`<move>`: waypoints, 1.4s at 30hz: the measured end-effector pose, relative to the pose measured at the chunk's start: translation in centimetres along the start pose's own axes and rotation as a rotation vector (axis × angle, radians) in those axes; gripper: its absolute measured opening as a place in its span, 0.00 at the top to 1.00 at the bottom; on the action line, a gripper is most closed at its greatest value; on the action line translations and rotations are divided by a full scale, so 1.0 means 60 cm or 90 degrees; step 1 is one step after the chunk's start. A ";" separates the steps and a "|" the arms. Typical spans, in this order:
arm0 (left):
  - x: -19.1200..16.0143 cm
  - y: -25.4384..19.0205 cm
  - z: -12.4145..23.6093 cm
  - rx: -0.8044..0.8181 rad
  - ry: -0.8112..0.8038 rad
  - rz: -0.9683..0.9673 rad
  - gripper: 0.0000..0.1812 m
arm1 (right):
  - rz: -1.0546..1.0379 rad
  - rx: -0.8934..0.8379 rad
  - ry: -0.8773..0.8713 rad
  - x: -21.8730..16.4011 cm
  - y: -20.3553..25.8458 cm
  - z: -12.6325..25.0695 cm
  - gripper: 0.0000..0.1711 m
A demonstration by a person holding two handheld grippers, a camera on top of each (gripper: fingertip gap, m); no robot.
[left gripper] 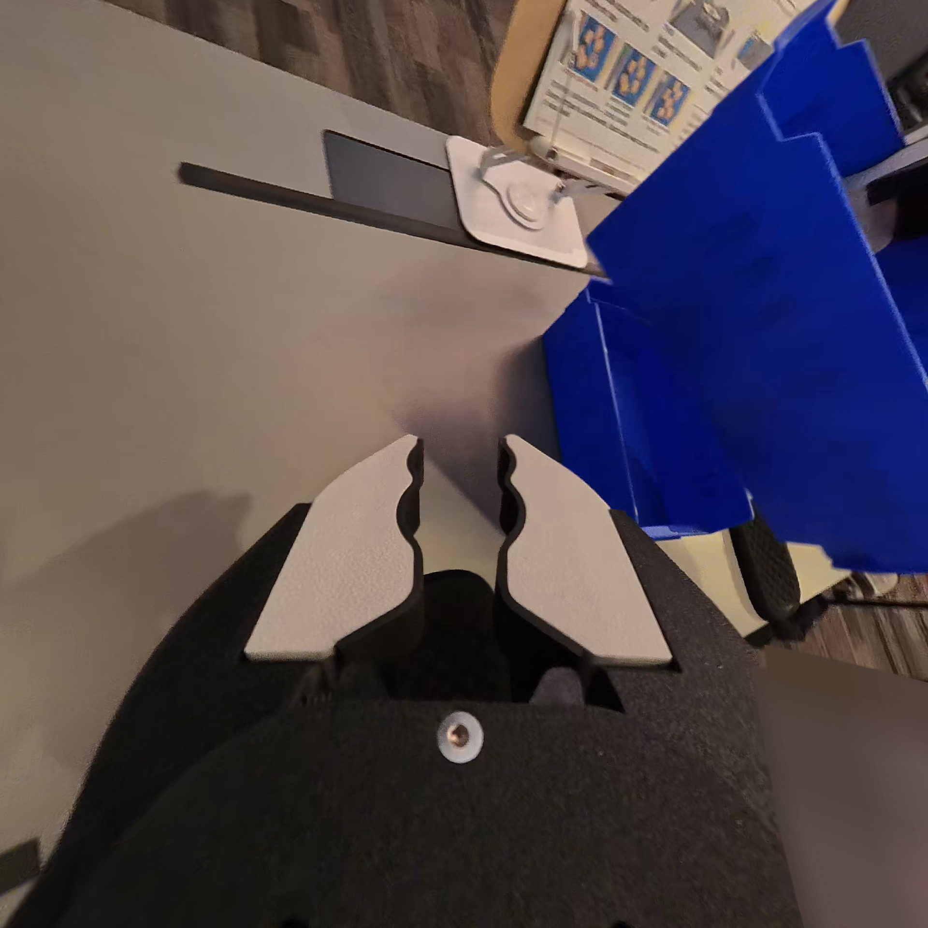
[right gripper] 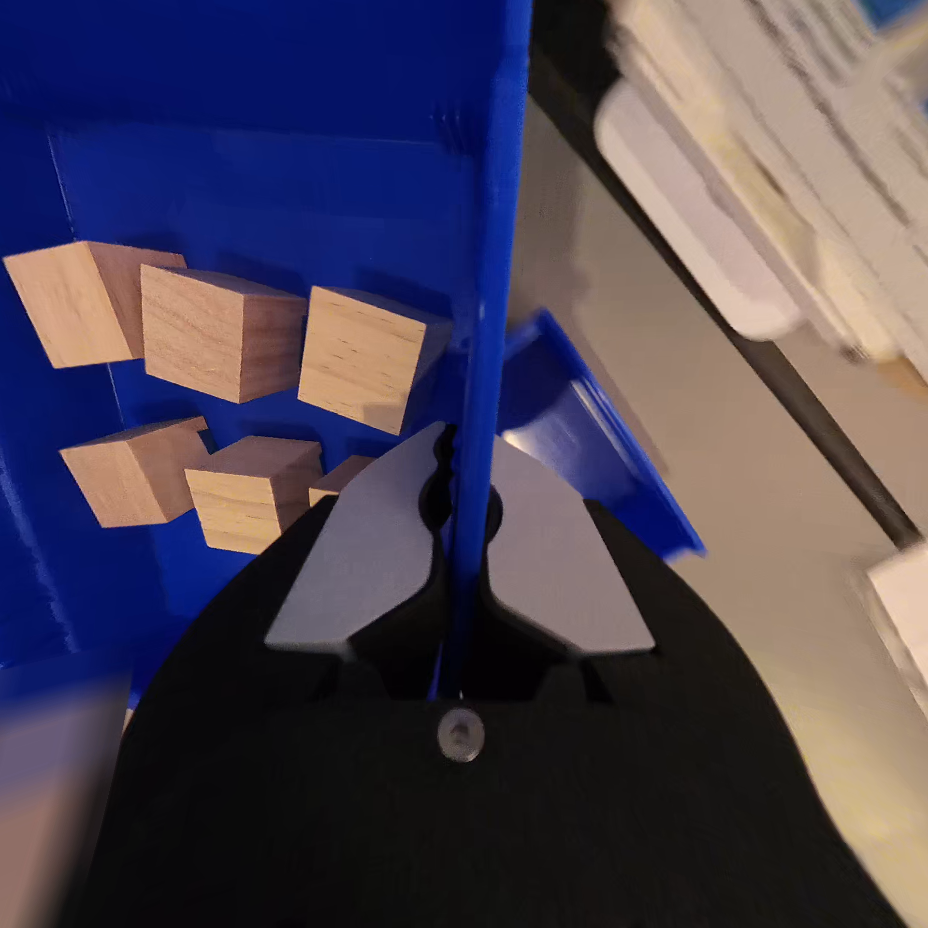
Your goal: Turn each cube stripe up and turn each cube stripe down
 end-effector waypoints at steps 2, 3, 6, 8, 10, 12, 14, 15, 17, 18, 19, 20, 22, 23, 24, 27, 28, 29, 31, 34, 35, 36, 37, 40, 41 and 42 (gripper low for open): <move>-0.009 0.009 0.028 0.020 -0.034 0.015 0.85 | 0.028 0.034 -0.003 0.051 0.065 -0.040 0.96; -0.012 0.012 0.043 0.026 -0.057 0.022 0.85 | 0.039 0.050 -0.008 0.073 0.096 -0.062 0.97; -0.026 0.022 0.087 0.044 -0.127 0.039 0.86 | 0.048 0.095 -0.015 0.121 0.175 -0.137 0.97; -0.034 0.029 0.114 0.053 -0.170 0.049 0.86 | 0.040 0.114 -0.007 0.140 0.214 -0.190 0.97; -0.040 0.036 0.132 0.050 -0.205 0.059 0.87 | 0.023 0.117 0.010 0.152 0.239 -0.240 0.97; -0.042 0.042 0.139 0.041 -0.217 0.062 0.87 | -0.004 0.108 0.020 0.158 0.252 -0.284 0.97; -0.040 0.045 0.137 0.026 -0.210 0.058 0.87 | -0.039 0.097 0.033 0.160 0.257 -0.321 0.97; -0.038 0.047 0.134 0.021 -0.204 0.056 0.88 | -0.055 0.090 0.040 0.160 0.257 -0.336 0.97; -0.034 0.047 0.126 0.017 -0.192 0.053 0.88 | -0.088 0.078 0.050 0.158 0.255 -0.358 0.97; -0.031 0.046 0.123 0.014 -0.188 0.049 0.88 | -0.102 0.074 0.054 0.157 0.254 -0.365 0.97; -0.028 0.043 0.119 0.010 -0.184 0.043 0.88 | -0.115 0.071 0.056 0.155 0.253 -0.371 0.97; -0.026 0.040 0.116 0.007 -0.180 0.036 0.88 | -0.130 0.069 0.060 0.152 0.252 -0.376 0.97; -0.021 0.035 0.108 0.003 -0.170 0.026 0.88 | -0.153 0.059 0.064 0.148 0.251 -0.385 0.97; -0.019 0.033 0.104 0.001 -0.164 0.023 0.88 | -0.162 0.049 0.064 0.146 0.250 -0.388 0.96; -0.018 0.031 0.100 0.000 -0.158 0.020 0.88 | -0.167 0.037 0.062 0.143 0.251 -0.391 0.96; -0.014 0.029 0.091 -0.001 -0.146 0.016 0.88 | -0.172 0.017 0.049 0.145 0.253 -0.393 0.92; -0.013 0.029 0.089 0.001 -0.144 0.017 0.88 | -0.163 0.010 0.046 0.146 0.255 -0.391 0.91; -0.012 0.029 0.088 0.002 -0.142 0.019 0.88 | -0.159 0.007 0.039 0.147 0.256 -0.389 0.91; -0.012 0.032 0.085 0.005 -0.134 0.025 0.88 | -0.155 0.026 0.021 0.151 0.251 -0.380 0.91; -0.014 0.037 0.082 0.010 -0.126 0.038 0.87 | -0.152 0.070 -0.059 0.159 0.231 -0.348 0.92; -0.014 0.038 0.082 0.012 -0.124 0.042 0.87 | -0.151 0.083 -0.083 0.160 0.224 -0.334 0.93; -0.014 0.040 0.082 0.013 -0.124 0.044 0.87 | -0.142 0.098 -0.108 0.161 0.217 -0.319 0.93; -0.014 0.040 0.082 0.013 -0.125 0.046 0.87 | -0.119 0.110 -0.138 0.163 0.210 -0.304 0.92; -0.014 0.039 0.081 0.015 -0.125 0.047 0.87 | -0.012 0.077 -0.171 0.158 0.183 -0.270 0.91; -0.014 0.037 0.080 0.015 -0.124 0.046 0.87 | 0.033 0.086 -0.173 0.154 0.180 -0.264 0.91; -0.013 0.036 0.079 0.015 -0.120 0.044 0.87 | 0.077 0.105 -0.161 0.148 0.181 -0.262 0.91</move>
Point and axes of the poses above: each gripper's, where its closed fingertips meet, z back along the fingers, x out of its top, y = z × x across the jaws, the point moved 9 cm from there along z, back along the fingers, and after that the axes turned 14 degrees about -x, right-handed, at the moved point
